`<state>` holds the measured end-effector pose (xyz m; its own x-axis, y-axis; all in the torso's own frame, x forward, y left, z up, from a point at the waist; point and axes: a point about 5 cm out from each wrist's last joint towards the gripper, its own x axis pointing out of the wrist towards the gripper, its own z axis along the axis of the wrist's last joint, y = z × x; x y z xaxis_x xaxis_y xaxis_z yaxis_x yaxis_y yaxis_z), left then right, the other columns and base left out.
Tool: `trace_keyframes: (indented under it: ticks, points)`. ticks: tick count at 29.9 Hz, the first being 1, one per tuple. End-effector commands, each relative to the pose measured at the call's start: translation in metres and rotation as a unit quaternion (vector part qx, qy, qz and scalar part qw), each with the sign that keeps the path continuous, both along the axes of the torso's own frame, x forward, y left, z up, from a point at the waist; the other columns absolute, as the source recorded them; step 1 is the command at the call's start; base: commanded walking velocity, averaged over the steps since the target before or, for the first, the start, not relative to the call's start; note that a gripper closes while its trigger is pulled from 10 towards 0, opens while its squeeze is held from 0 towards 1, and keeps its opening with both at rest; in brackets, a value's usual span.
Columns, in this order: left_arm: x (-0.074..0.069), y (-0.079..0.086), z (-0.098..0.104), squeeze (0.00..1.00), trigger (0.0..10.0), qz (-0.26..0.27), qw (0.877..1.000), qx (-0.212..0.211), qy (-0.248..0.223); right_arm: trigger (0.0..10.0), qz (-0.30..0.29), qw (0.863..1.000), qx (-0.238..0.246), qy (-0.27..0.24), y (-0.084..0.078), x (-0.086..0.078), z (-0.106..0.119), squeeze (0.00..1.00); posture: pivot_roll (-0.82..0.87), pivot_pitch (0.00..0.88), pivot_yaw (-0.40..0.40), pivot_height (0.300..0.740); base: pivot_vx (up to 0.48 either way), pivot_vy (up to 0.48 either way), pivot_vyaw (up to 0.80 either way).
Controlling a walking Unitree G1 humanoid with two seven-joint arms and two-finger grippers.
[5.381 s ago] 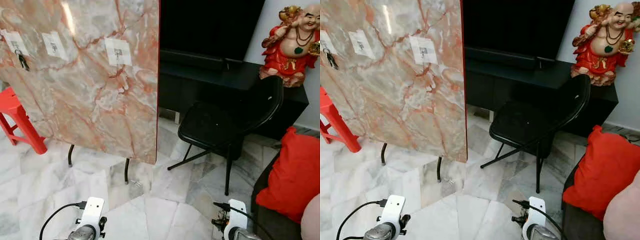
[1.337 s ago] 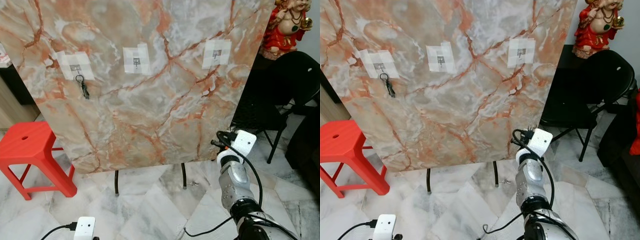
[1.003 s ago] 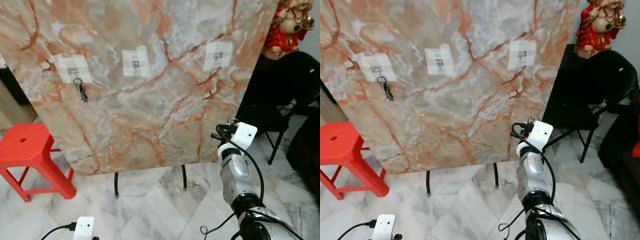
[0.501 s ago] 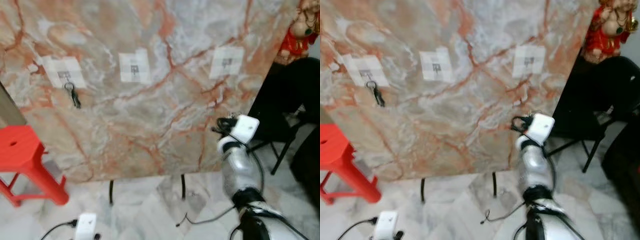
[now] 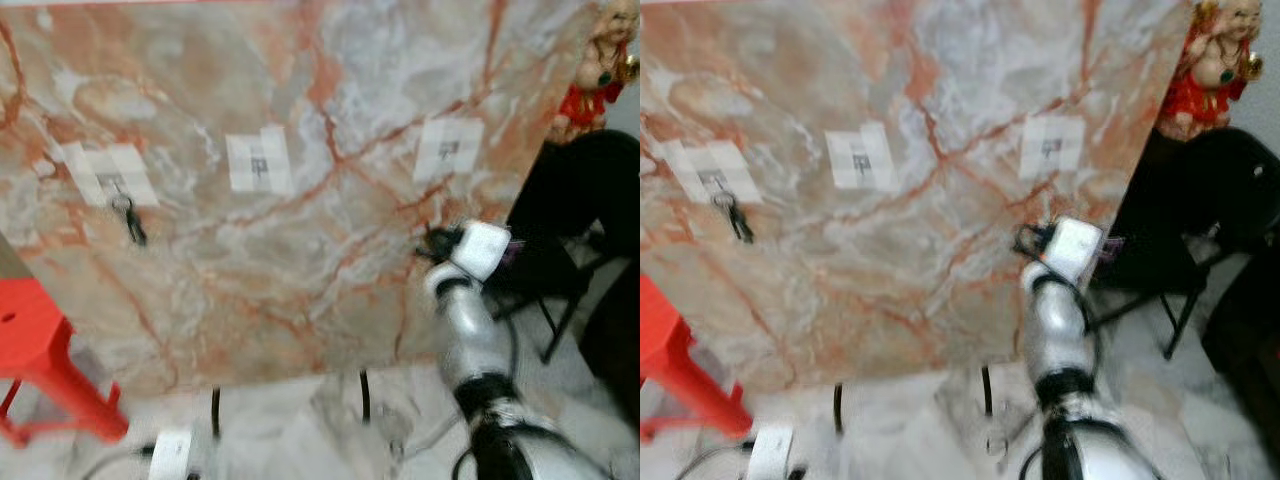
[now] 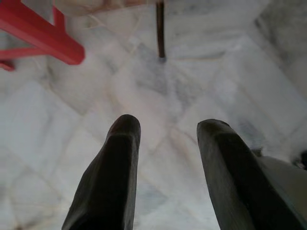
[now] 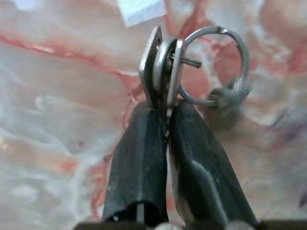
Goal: Hang keys on a hook
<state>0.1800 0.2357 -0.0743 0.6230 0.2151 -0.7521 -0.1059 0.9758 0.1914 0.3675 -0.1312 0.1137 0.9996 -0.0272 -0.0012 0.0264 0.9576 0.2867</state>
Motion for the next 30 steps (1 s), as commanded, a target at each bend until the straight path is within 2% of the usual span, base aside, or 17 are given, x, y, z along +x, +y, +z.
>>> trace_keyframes:
  ticks: [1, 5, 11, 19, 22, 28, 30]
  points:
    - [0.000, -0.004, -0.001, 0.00, 10.0, 0.000, 1.000, -0.004, 0.000, 10.0, -0.019, 1.000, -0.002, -0.013, -0.013, 0.002, 0.007, 0.00, 0.02, 0.000, -0.004, 0.723, 0.285, 0.000, 0.00]
    - [0.000, -0.004, -0.001, 0.00, 10.0, 0.005, 1.000, -0.006, 0.000, 10.0, -0.019, 1.000, -0.002, -0.017, -0.012, 0.002, 0.009, 0.00, 0.02, 0.000, -0.004, 0.723, 0.274, 0.000, 0.00]
    - [-0.001, -0.004, -0.001, 0.00, 10.0, 0.011, 1.000, -0.010, -0.003, 10.0, -0.015, 1.000, -0.001, -0.021, -0.009, 0.002, 0.010, 0.00, 0.02, 0.000, -0.004, 0.723, 0.000, 0.000, 0.00]
    - [-0.001, -0.004, -0.001, 0.00, 10.0, 0.020, 1.000, -0.014, -0.006, 10.0, -0.005, 0.999, -0.006, -0.052, -0.005, 0.005, 0.026, 0.00, 0.02, 0.000, -0.005, 0.723, 0.000, 0.000, 0.00]
    - [-0.001, -0.004, -0.001, 0.00, 10.0, 0.021, 1.000, -0.014, -0.006, 10.0, -0.002, 0.997, -0.025, -0.070, -0.004, 0.010, 0.038, 0.00, 0.02, 0.000, -0.007, 0.723, 0.000, 0.000, 0.00]
    - [-0.001, -0.004, -0.001, 0.00, 10.0, 0.020, 1.000, -0.013, -0.006, 10.0, 0.002, 0.996, -0.046, -0.078, -0.002, 0.014, 0.047, 0.00, 0.02, 0.000, -0.005, 0.723, 0.000, 0.000, 0.00]
    - [0.000, -0.004, -0.001, 0.00, 10.0, 0.020, 1.000, -0.014, -0.006, 10.0, 0.007, 0.995, -0.070, -0.077, 0.000, 0.016, 0.052, 0.00, 0.02, 0.000, -0.003, 0.723, 0.000, 0.000, 0.00]
